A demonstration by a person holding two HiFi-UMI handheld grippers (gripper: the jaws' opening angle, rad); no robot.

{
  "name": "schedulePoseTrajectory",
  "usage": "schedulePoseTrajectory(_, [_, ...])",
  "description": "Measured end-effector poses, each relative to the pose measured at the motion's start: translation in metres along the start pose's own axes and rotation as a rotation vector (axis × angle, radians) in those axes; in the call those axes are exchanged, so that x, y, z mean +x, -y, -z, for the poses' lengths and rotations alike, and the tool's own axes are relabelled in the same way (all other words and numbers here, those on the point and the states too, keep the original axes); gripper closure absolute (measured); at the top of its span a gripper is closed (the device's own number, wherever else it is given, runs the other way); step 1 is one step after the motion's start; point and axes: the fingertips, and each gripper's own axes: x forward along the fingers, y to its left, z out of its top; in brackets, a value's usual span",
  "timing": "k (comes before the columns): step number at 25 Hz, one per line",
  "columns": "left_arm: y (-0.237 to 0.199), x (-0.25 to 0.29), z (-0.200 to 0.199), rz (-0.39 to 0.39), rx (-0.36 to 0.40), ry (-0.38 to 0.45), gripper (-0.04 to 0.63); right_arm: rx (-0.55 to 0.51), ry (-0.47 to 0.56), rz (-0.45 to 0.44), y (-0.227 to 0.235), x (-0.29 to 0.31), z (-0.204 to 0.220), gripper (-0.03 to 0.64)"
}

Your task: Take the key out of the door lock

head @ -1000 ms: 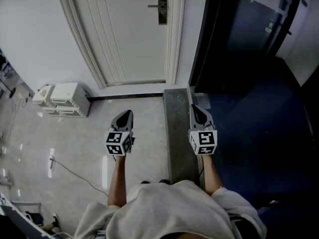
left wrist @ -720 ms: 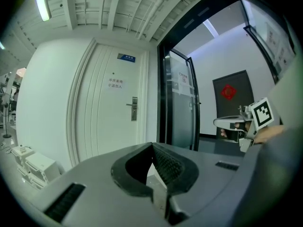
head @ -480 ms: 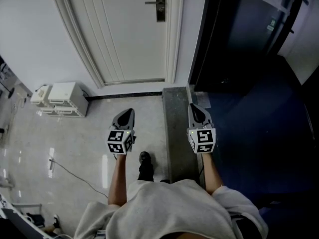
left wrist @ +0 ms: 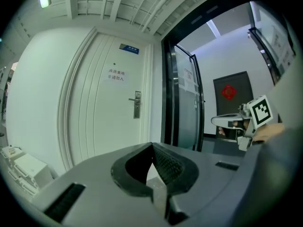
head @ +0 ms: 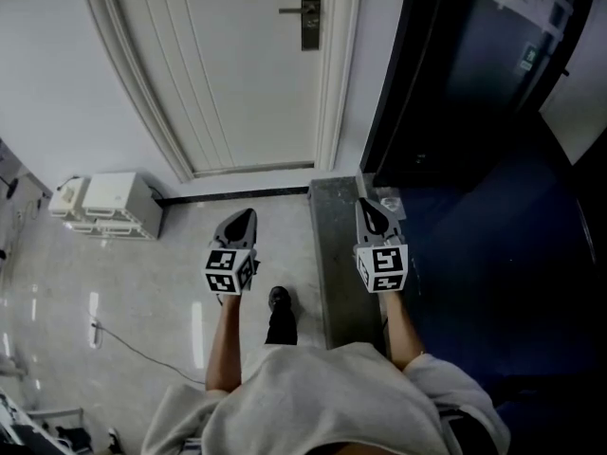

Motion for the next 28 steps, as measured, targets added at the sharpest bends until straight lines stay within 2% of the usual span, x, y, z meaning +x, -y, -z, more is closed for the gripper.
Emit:
schedulePoseTrajectory(5, [-0.049,0.061,-0.017,0.038,-0.014,-0.001,0.578,-0.01,-0.026,0.027,0.005,0.072,-0.014,0.594])
schedulePoseTrajectory(16, [-0.155,0.177,-0.064,0.094,0.007,0.024,0.578,-0.025,-0.015,0.082,0.018,0.225,-0.042,0.594])
schedulePoseTrajectory(22, [-0.193,0.222,-0.068,0.114,0.001,0.024,0.578,-0.032,-0.03,0.097,0.02,0.277,-0.04,0.594])
schedulePoseTrajectory(28, [-0.21,0.255,-0.065,0.134,-0.007,0.008,0.578,-0.031,-0.056,0.107,0.027,0.308,-0.03,0.594])
